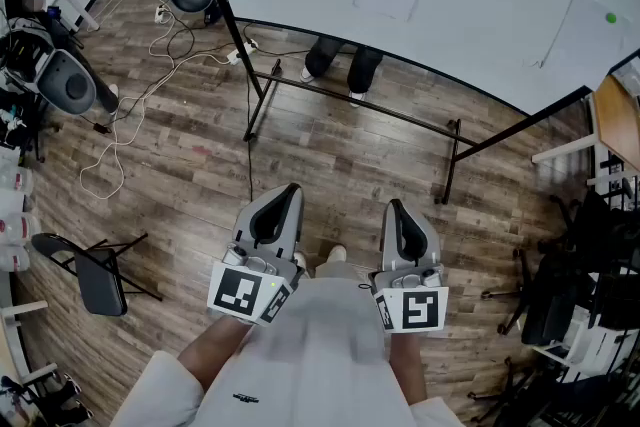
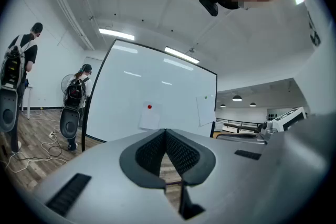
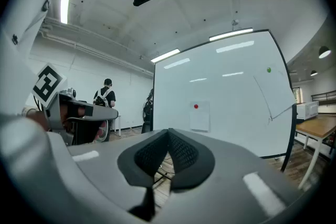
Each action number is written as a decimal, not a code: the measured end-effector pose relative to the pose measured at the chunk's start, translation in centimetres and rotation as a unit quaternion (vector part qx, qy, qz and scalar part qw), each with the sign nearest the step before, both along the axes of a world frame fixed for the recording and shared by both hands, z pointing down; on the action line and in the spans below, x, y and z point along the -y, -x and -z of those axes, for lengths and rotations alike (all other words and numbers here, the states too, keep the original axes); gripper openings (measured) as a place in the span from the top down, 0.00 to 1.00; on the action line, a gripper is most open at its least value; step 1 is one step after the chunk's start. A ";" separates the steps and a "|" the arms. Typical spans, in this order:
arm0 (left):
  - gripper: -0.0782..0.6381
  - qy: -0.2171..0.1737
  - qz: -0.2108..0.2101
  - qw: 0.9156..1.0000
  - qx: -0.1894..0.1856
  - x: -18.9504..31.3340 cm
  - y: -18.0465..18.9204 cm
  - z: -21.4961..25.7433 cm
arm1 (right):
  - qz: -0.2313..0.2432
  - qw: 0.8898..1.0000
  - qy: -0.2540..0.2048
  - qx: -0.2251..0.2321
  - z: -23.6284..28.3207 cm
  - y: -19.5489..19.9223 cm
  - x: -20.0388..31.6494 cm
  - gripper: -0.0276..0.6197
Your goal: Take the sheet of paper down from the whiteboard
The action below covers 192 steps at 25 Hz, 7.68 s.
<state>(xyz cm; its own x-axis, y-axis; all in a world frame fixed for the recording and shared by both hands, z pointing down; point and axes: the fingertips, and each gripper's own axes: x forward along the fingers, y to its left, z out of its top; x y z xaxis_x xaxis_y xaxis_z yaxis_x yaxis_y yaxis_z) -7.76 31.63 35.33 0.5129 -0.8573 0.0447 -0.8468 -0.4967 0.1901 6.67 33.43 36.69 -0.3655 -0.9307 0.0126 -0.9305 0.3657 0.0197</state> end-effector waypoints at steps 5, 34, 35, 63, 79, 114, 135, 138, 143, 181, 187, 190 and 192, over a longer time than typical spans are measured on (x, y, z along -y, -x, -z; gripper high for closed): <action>0.88 0.012 0.003 1.000 0.004 -2.2 -3.0 0.3 | 0.004 1.000 -0.003 0.004 1.2 -3.1 -1.7 0.94; 0.88 0.047 0.019 0.999 -0.015 2.9 -8.4 -2.2 | 0.015 1.000 -0.010 0.017 0.6 -9.9 3.9 0.94; 0.88 0.048 0.019 0.999 -0.018 3.9 -8.3 -2.2 | 0.015 1.000 -0.010 0.016 0.6 -9.8 4.9 0.94; 0.88 0.048 -0.085 0.994 -0.045 37.3 -2.3 -0.1 | -0.051 0.998 -0.020 -0.006 3.9 -2.6 36.5 0.94; 0.88 0.067 -0.125 0.989 -0.034 40.0 -4.8 -2.3 | -0.051 0.998 -0.025 -0.004 3.4 -3.9 39.1 0.94; 0.67 0.110 -0.258 0.960 0.017 48.8 -13.5 -10.5 | -0.055 0.998 0.034 -0.011 0.2 -5.4 44.2 0.94; 0.87 0.101 -0.238 0.966 0.023 49.2 -13.5 -10.5 | -0.062 0.997 0.042 -0.003 -0.7 -6.4 44.1 0.94; 0.88 0.105 -0.239 0.965 0.022 49.1 -13.5 -10.3 | -0.062 0.997 0.037 -0.002 -0.3 -6.2 44.1 0.94; 0.88 0.115 -0.238 0.964 0.019 48.8 -13.3 -10.3 | -0.064 0.997 0.034 -0.004 0.2 -6.2 44.3 0.94; 0.88 0.132 -0.288 0.948 0.018 47.5 -12.9 -10.1 | -0.169 0.984 -0.011 -0.052 4.2 -3.1 50.3 0.69; 0.88 0.133 -0.288 0.948 0.015 47.7 -12.8 -10.1 | -0.205 0.976 -0.005 -0.066 4.2 -3.4 50.6 0.73; 0.88 0.133 -0.287 0.949 0.014 47.8 -12.7 -10.2 | -0.213 0.974 -0.002 -0.072 4.1 -3.3 50.7 0.73; 0.88 0.133 -0.287 0.949 0.013 47.8 -12.7 -10.1 | -0.221 0.973 0.001 -0.067 4.1 -3.2 50.6 0.73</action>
<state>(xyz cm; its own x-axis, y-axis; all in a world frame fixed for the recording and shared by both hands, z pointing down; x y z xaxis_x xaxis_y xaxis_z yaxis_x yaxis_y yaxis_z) 4.93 -16.13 45.47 0.8875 -0.3938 0.2391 -0.4574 -0.8153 0.3551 9.91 -17.22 32.56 0.0750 -0.9966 0.0342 -0.9860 -0.0690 0.1517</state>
